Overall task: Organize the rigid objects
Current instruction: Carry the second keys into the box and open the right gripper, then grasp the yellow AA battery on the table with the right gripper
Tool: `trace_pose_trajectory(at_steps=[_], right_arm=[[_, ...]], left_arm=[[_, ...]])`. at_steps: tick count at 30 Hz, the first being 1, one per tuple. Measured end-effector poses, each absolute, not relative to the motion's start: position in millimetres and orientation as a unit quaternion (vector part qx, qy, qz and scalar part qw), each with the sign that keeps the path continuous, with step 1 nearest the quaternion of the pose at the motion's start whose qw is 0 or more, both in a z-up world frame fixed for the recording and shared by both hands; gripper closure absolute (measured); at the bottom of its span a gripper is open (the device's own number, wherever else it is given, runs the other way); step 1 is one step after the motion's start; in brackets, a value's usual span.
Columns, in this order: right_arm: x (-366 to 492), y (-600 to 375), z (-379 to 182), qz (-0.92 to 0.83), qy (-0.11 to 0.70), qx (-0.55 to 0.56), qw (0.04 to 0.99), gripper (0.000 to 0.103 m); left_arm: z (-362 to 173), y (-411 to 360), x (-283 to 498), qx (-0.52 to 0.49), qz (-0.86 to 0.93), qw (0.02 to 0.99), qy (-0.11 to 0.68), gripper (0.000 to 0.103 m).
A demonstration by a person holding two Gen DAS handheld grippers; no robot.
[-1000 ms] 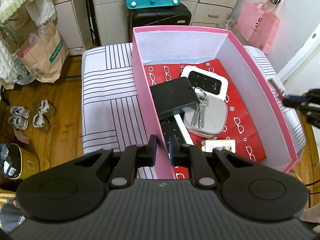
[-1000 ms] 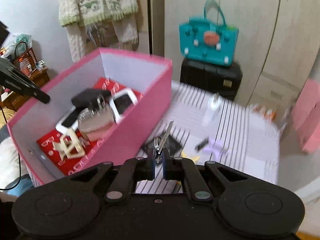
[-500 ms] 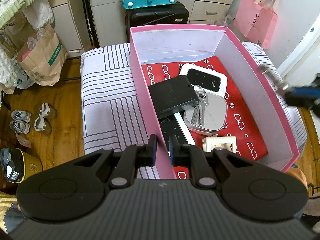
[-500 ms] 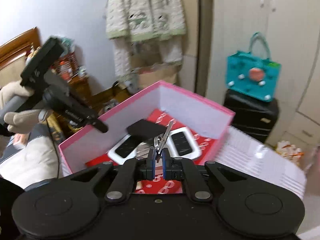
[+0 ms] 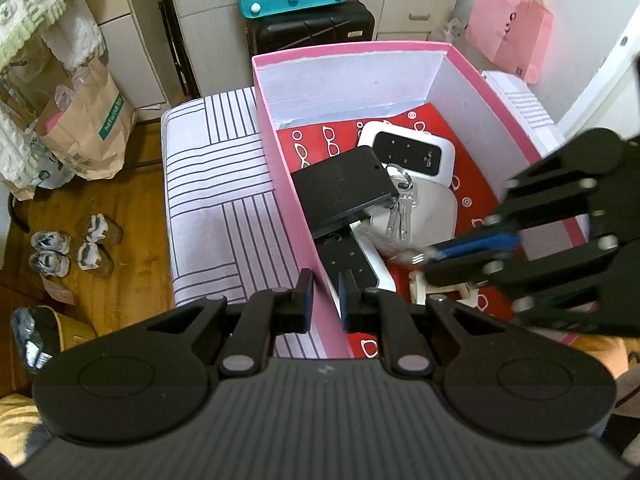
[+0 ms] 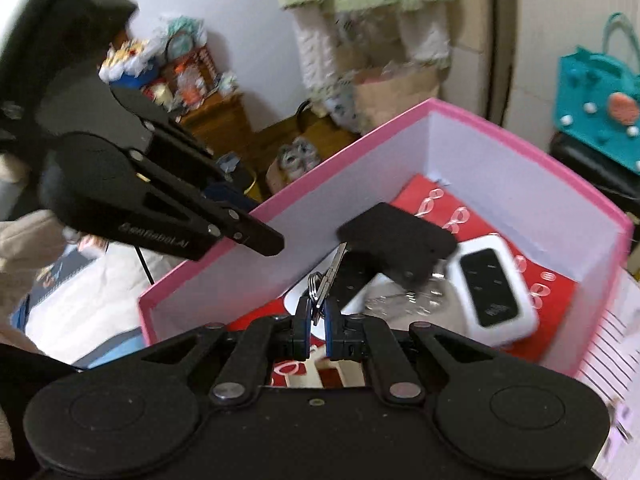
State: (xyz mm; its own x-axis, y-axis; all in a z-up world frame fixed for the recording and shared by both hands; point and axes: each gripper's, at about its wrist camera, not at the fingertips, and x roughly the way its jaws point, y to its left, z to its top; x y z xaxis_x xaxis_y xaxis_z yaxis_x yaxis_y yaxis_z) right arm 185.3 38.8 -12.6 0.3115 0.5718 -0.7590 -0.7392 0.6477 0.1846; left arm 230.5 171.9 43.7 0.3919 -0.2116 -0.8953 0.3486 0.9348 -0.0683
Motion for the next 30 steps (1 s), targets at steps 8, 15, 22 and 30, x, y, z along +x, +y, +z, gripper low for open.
trace_pose_trajectory(at_steps=[8, 15, 22, 30], right_arm=[[205.9, 64.9, -33.7, 0.411, 0.45, -0.114, 0.785, 0.095], [194.1, 49.9, -20.5, 0.426, 0.417, -0.112, 0.795, 0.063], [163.4, -17.2, 12.3, 0.389, 0.375, -0.05, 0.84, 0.057], [132.3, -94.0, 24.0, 0.301, 0.348, -0.01, 0.888, 0.053]], left_arm=[[45.0, 153.5, 228.0, 0.113, -0.149, 0.828, 0.528, 0.091], [45.5, 149.3, 226.4, 0.123, -0.142, 0.829, 0.527, 0.091], [45.4, 148.8, 223.8, 0.127, -0.141, 0.832, 0.522, 0.091], [45.4, 149.1, 224.0, 0.131, -0.146, 0.831, 0.521, 0.091]])
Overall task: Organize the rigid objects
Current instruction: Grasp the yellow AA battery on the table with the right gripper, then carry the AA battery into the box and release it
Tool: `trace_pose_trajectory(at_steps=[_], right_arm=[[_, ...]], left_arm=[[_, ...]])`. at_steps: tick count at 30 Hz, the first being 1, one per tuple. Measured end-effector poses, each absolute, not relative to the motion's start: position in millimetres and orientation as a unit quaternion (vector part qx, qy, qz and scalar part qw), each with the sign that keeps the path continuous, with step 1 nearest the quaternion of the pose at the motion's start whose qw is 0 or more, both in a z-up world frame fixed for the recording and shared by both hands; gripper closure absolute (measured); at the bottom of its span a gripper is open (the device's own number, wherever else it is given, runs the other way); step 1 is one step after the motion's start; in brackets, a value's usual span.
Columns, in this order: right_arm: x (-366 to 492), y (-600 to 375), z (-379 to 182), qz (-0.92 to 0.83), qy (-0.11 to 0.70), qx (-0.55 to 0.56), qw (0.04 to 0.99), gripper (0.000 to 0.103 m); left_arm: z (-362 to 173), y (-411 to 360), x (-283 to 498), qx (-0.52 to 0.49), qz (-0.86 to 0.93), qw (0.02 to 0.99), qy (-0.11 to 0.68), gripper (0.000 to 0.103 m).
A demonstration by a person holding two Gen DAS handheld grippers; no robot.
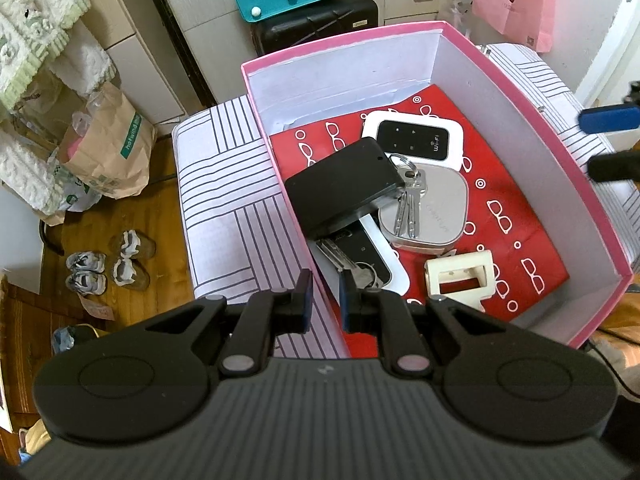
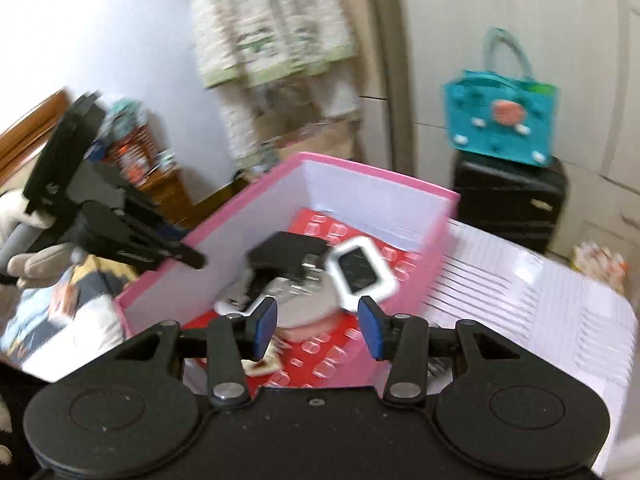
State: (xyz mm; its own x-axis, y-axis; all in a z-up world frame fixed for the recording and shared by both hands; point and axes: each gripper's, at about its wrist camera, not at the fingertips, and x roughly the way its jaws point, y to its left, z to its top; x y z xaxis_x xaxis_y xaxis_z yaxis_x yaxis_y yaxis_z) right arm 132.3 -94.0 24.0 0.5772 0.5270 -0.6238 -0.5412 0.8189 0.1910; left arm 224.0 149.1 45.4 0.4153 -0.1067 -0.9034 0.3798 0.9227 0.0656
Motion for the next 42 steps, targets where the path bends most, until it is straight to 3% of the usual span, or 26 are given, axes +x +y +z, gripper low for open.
trace_pose_trajectory(at_steps=[8, 15, 24, 25, 27, 28, 36, 42], right_arm=[[132.4, -147.6, -20.4, 0.211, 0.38, 0.021, 0.9, 0.045], [144.7, -159.3, -85.4, 0.162, 0.438, 0.05, 0.883, 0.045], [139.8, -137.1, -103.8, 0.119, 0.396, -0.031, 0.91, 0.044], [137.3, -136.7, -102.9, 0.119, 0.393, -0.029, 0.911, 0.048], [134.1, -136.5, -102.5, 0.13, 0.39, -0.029, 0.911, 0.066], [132.7, -136.1, -101.2, 0.137, 0.39, -0.032, 0.91, 0.09], [124.0, -138.0, -80.0, 0.146, 0.382, -0.015, 0.912, 0.092], [111.7, -135.6, -25.8, 0.172, 0.314, -0.003, 0.934, 0.092]], left_arm=[[45.5, 150.9, 221.1, 0.124, -0.142, 0.836, 0.516, 0.091], [45.5, 161.0, 221.1, 0.088, -0.146, 0.841, 0.514, 0.091], [44.4, 159.6, 220.4, 0.085, -0.139, 0.843, 0.513, 0.091], [44.6, 160.0, 220.1, 0.085, -0.138, 0.843, 0.513, 0.091], [44.8, 160.5, 220.4, 0.083, -0.14, 0.841, 0.515, 0.091], [44.8, 160.2, 220.5, 0.084, -0.14, 0.841, 0.516, 0.091], [45.1, 160.0, 220.7, 0.085, -0.141, 0.841, 0.516, 0.091], [45.5, 161.2, 220.9, 0.081, -0.143, 0.841, 0.516, 0.091]])
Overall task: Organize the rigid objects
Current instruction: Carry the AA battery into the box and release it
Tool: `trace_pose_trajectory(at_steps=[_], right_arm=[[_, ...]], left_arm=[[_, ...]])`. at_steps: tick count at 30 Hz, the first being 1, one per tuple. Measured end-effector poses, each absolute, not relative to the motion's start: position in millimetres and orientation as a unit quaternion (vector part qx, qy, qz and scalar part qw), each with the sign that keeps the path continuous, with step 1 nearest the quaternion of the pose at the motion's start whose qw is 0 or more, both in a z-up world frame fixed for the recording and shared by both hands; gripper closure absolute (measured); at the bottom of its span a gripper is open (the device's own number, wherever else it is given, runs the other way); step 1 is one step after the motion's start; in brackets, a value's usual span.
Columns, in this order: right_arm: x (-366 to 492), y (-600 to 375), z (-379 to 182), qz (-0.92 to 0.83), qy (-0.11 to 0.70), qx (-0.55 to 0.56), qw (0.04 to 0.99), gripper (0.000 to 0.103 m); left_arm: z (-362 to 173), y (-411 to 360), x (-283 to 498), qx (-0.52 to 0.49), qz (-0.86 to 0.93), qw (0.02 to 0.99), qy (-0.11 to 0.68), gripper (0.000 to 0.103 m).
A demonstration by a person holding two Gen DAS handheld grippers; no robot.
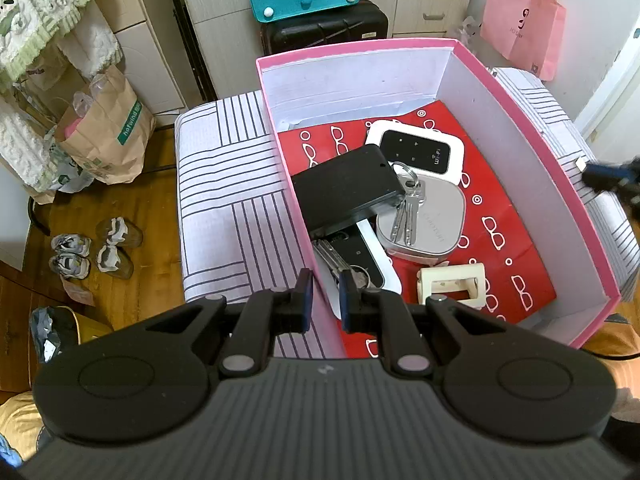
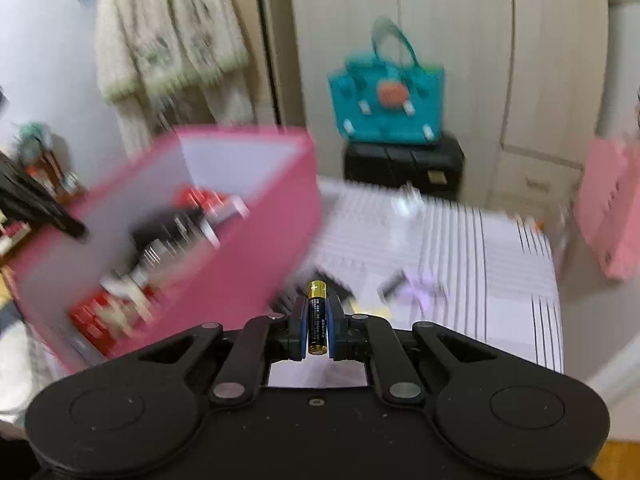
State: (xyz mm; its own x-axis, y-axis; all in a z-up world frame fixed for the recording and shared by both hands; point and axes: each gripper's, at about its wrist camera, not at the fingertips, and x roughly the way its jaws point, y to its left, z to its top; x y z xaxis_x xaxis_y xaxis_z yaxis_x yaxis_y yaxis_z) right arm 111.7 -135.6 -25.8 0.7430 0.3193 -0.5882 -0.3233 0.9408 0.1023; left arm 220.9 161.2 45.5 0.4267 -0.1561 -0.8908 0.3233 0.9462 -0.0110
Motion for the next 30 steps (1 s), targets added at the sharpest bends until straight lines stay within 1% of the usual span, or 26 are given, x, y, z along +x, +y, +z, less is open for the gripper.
trace_pose_trajectory(at_steps=[3, 6, 9, 14, 21, 26, 30], right_arm=[[105.7, -125.0, 2.1, 0.216, 0.286, 0.002, 0.933, 0.092], [105.0, -105.4, 18.2, 0.275, 0.283, 0.0, 0.919, 0.092], [110.2, -77.9, 20.0, 0.328, 0.302, -0.013, 0.895, 0.092], [123.5, -28.6, 6.4, 0.374, 0.335, -0.061, 0.863, 0.092], [138.5, -5.0, -14.2, 0.342, 0.367, -0.115, 0.857, 0.092], [143.7, -10.2, -16.1, 0.317, 0.369, -0.122, 0.865, 0.091], [142.1, -23.1, -8.4, 0.307, 0.36, -0.105, 0.875, 0.09]], left_arm=[[45.7, 162.1, 221.1, 0.08, -0.143, 0.84, 0.516, 0.091], [46.0, 162.3, 221.3, 0.08, -0.144, 0.841, 0.516, 0.091], [45.6, 163.5, 221.1, 0.075, -0.145, 0.841, 0.516, 0.091], [42.2, 163.4, 222.0, 0.072, -0.142, 0.839, 0.52, 0.091], [40.3, 165.1, 221.4, 0.073, -0.147, 0.836, 0.523, 0.091], [39.5, 168.7, 221.6, 0.07, -0.154, 0.837, 0.521, 0.091], [39.5, 168.9, 221.1, 0.07, -0.156, 0.837, 0.52, 0.091]])
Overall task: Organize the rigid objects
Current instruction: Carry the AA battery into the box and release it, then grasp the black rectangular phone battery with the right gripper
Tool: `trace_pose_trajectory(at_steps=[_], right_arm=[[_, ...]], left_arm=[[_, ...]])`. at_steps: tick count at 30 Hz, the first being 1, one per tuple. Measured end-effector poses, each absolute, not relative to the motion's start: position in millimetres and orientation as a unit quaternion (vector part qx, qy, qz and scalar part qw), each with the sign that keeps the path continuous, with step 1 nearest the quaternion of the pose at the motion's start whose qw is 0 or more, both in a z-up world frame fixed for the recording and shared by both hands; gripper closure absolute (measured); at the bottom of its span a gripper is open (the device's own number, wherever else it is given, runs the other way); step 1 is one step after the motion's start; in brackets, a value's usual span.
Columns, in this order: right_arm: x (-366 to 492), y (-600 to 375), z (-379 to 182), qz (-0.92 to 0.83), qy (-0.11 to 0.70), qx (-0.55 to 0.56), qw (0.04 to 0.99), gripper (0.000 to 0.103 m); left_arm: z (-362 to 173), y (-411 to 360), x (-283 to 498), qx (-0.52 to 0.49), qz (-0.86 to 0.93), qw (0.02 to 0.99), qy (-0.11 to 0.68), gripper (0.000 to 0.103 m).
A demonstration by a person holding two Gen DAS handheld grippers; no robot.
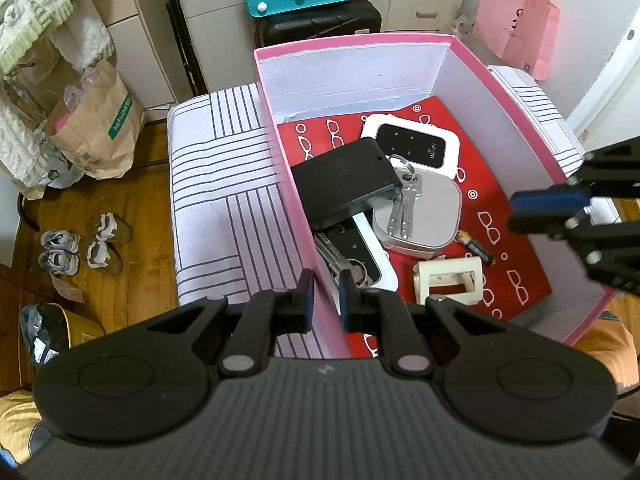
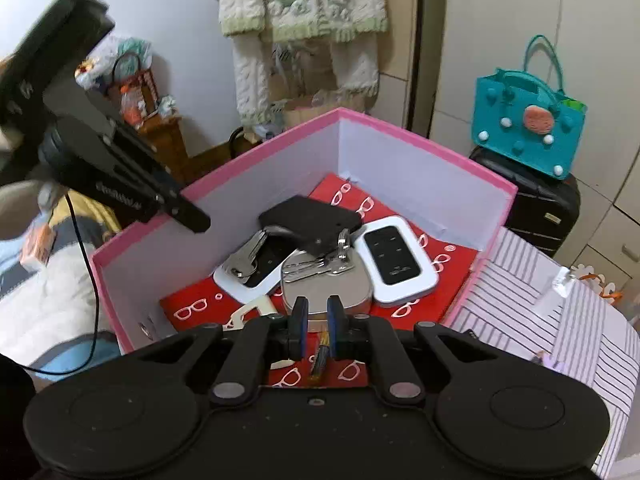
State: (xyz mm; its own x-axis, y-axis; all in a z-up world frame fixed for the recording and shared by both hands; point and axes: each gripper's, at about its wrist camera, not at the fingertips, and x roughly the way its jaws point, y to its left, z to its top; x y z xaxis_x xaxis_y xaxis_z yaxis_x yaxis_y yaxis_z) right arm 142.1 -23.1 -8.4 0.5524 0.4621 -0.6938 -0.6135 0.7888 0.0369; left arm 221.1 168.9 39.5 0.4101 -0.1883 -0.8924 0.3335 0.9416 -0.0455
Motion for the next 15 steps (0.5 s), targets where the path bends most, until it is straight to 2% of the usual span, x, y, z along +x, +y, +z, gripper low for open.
trace_pose_trajectory(at_steps=[5, 9, 15], right_arm=[[129.1, -55.7, 14.3, 0.294, 0.319, -0.043, 0.9, 0.081], [122.8, -84.4, 23.2, 0.252, 0.3, -0.022, 0.92, 0.079], [130.6, -129.0, -8.2, 0.19, 0.327, 0.019, 0.925, 0.079]], left_arm=[[39.3, 172.0, 221.6, 0.061, -0.16, 0.837, 0.52, 0.091], [39.6, 171.6, 221.5, 0.064, -0.163, 0.836, 0.52, 0.091], [39.8, 172.0, 222.9, 0.064, -0.167, 0.834, 0.523, 0.091]])
